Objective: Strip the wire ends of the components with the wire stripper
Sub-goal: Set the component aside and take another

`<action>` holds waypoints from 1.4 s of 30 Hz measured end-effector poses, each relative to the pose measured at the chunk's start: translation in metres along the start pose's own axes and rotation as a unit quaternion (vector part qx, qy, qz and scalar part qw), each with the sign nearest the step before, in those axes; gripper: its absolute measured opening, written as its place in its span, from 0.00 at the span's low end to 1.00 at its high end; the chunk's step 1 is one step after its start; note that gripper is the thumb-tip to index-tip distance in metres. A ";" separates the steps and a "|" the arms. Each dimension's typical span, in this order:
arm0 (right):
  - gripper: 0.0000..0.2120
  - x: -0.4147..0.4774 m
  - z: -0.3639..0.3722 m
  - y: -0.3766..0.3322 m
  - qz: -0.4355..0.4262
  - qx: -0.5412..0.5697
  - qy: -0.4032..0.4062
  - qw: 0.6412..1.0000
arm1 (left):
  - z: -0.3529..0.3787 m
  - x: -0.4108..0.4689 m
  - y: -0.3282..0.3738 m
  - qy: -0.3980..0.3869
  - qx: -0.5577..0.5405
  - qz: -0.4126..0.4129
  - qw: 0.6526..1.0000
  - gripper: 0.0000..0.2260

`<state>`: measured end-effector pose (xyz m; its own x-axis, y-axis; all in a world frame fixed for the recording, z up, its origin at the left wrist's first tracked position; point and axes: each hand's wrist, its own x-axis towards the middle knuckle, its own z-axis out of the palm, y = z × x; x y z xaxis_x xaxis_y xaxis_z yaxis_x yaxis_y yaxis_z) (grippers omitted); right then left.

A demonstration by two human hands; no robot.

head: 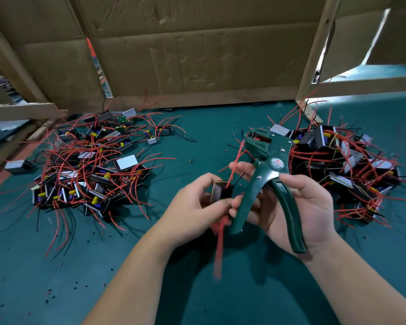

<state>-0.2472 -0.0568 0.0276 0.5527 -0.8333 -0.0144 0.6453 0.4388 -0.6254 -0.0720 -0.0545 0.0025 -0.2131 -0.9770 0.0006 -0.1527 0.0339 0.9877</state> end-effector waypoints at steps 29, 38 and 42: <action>0.40 -0.005 0.004 -0.005 0.008 -0.042 0.008 0.999 | -0.001 0.005 0.009 0.186 -0.137 0.122 0.965 0.09; 0.34 -0.001 0.000 0.007 0.096 -0.095 0.054 0.989 | -0.006 0.006 0.013 0.258 -0.163 0.076 0.949 0.03; 0.31 -0.005 0.003 0.015 0.110 -0.132 -0.025 0.985 | -0.008 0.003 0.016 0.256 -0.151 0.081 0.951 0.05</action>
<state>-0.2384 -0.0452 0.0206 0.6936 -0.7070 -0.1379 0.3505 0.4984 -0.7929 -0.0672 -0.0590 0.0195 0.2991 -0.9413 0.1567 0.1435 0.2067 0.9678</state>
